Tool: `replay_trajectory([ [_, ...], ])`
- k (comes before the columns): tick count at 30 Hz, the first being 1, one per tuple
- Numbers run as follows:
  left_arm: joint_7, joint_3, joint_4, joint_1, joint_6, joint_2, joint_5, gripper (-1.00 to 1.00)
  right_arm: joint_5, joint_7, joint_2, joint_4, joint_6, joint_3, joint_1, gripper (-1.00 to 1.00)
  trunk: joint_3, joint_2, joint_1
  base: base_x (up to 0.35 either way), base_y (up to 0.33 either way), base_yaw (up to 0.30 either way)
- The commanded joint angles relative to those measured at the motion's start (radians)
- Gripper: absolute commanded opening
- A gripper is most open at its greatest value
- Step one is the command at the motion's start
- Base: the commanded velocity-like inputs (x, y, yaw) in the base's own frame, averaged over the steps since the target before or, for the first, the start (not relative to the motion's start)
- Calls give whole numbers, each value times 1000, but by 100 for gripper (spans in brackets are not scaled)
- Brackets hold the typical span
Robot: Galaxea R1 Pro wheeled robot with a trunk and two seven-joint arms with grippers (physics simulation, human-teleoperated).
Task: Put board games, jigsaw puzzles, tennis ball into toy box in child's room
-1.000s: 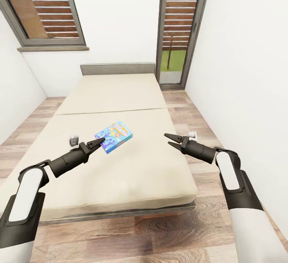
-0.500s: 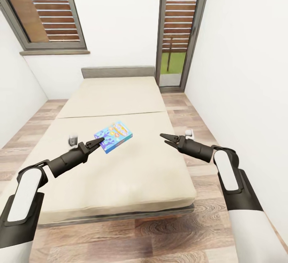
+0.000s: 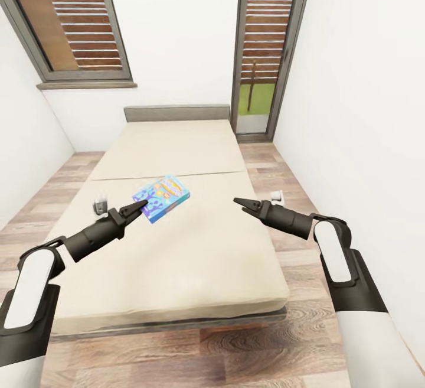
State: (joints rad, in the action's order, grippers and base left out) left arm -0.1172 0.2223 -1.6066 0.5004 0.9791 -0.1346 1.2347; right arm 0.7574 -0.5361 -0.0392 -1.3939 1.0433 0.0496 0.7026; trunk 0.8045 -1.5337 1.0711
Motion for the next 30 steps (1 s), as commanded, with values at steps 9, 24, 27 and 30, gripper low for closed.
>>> replay_trajectory([
  [9, -9, 25, 0, -3, 5, -2, 30, -100, -7, 18, 1, -5, 4, 2, -2, 100, -35, 63, -35, 0, 0, 24],
  [24, -9, 27, -1, -3, 5, -2, 38, -100, -7, 24, 0, -9, 4, 1, -1, 100, -88, 168, -92, 0, 0, 191],
  [27, -8, 27, -1, -3, 5, -2, 38, -100, -8, 25, 0, -9, 4, 0, -1, 100, -99, 189, -104, 0, 0, 265],
  [30, -6, 25, -1, -3, 5, -1, 38, -100, -8, 25, 1, -10, 4, -1, 0, 100, -109, 210, -115, 0, 0, 272],
])
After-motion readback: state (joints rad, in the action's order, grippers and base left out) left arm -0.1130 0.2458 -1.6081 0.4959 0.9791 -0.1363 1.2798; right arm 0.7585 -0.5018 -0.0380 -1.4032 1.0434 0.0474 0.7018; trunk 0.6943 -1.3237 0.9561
